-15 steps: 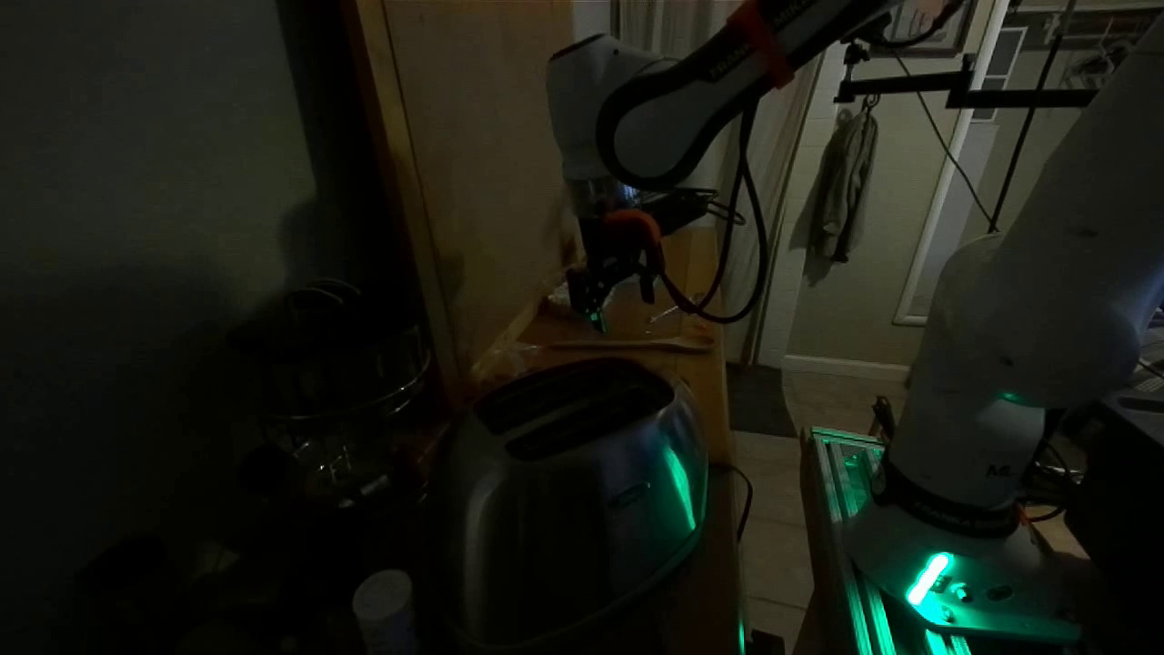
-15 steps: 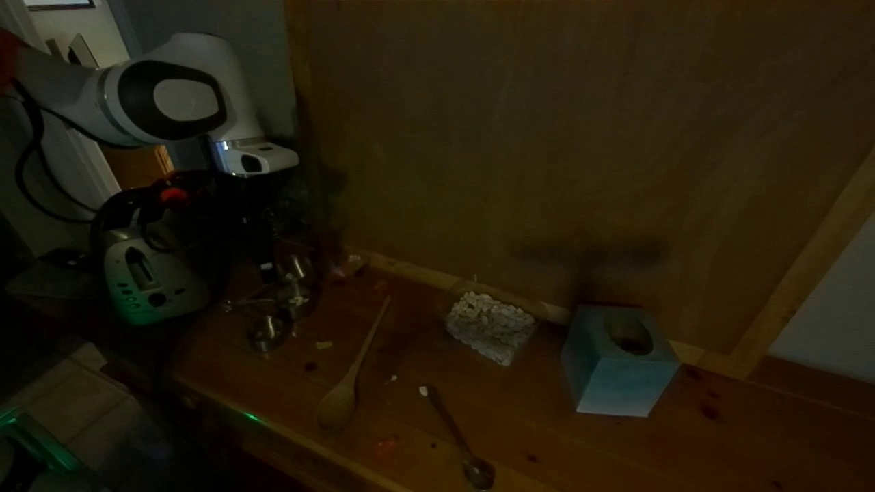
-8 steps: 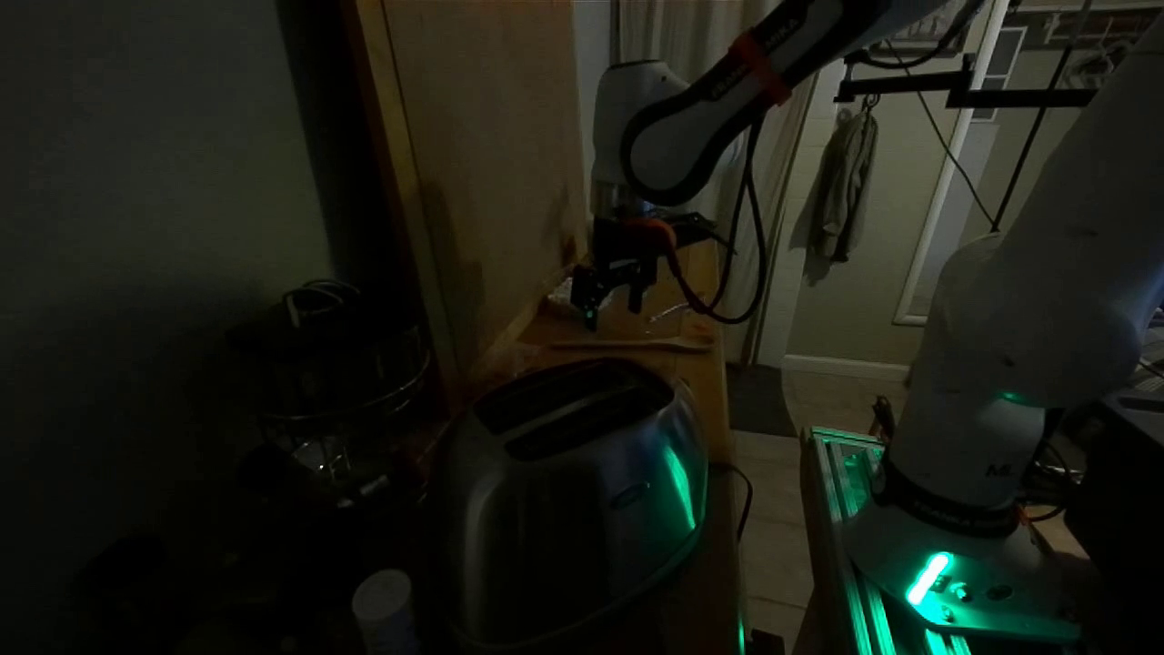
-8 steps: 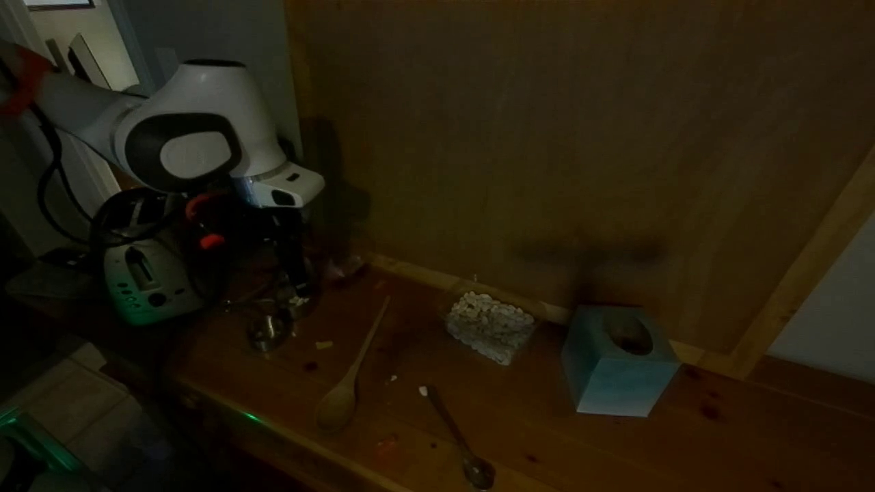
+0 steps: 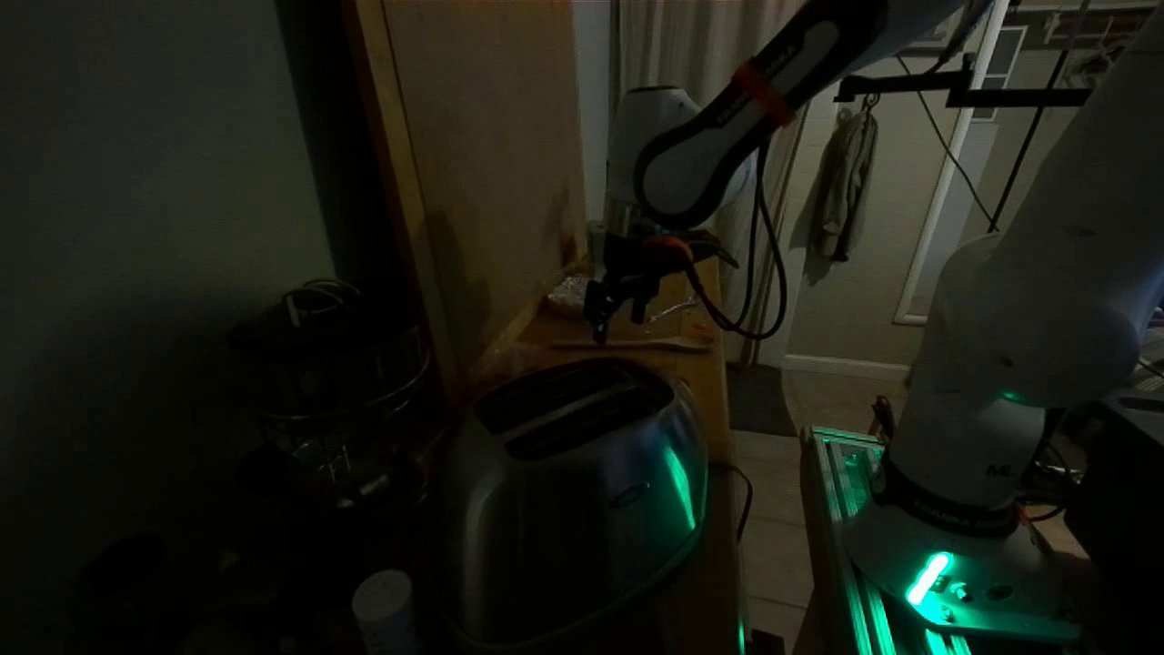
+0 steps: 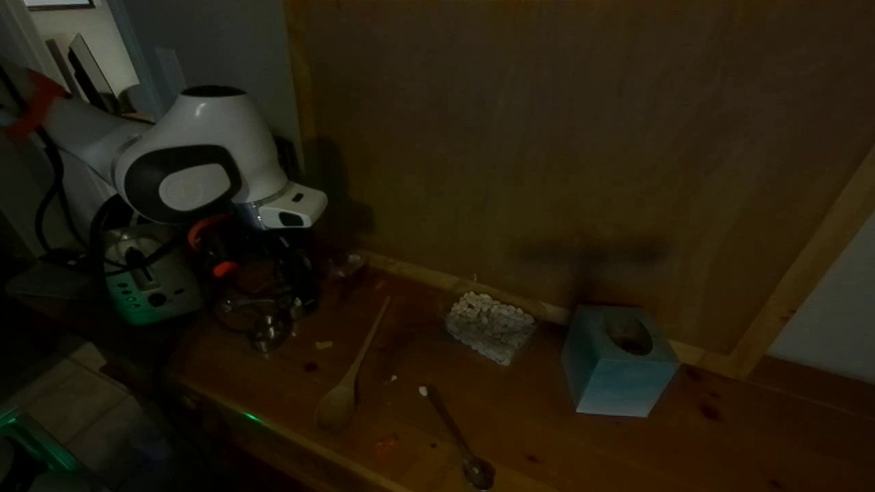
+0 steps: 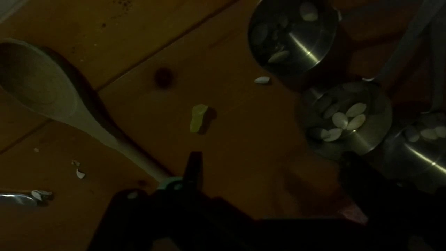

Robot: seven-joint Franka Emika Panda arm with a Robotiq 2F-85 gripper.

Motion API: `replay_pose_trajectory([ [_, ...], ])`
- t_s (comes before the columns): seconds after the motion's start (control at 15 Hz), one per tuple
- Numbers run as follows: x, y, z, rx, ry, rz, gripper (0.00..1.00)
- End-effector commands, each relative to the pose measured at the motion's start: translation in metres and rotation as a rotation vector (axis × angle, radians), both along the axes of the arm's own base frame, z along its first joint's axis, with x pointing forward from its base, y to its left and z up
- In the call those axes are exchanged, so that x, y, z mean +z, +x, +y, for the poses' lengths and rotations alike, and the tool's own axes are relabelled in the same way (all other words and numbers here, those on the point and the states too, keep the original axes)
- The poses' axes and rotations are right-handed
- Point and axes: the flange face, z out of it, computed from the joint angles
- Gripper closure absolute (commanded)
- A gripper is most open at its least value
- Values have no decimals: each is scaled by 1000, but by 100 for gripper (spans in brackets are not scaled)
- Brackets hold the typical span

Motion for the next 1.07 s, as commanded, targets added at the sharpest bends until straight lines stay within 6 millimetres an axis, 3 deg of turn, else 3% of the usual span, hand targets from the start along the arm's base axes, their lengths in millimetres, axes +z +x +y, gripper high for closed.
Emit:
replay_pose_trajectory([
  [0.0, -5, 1, -21, -22, -30, 1, 0],
  [0.2, -16, -11, -51, -41, -34, 43, 0],
  [0.4, -31, -19, -63, -40, -12, 80, 0],
  [1.0, -54, -24, -52, 28, 15, 104, 0],
])
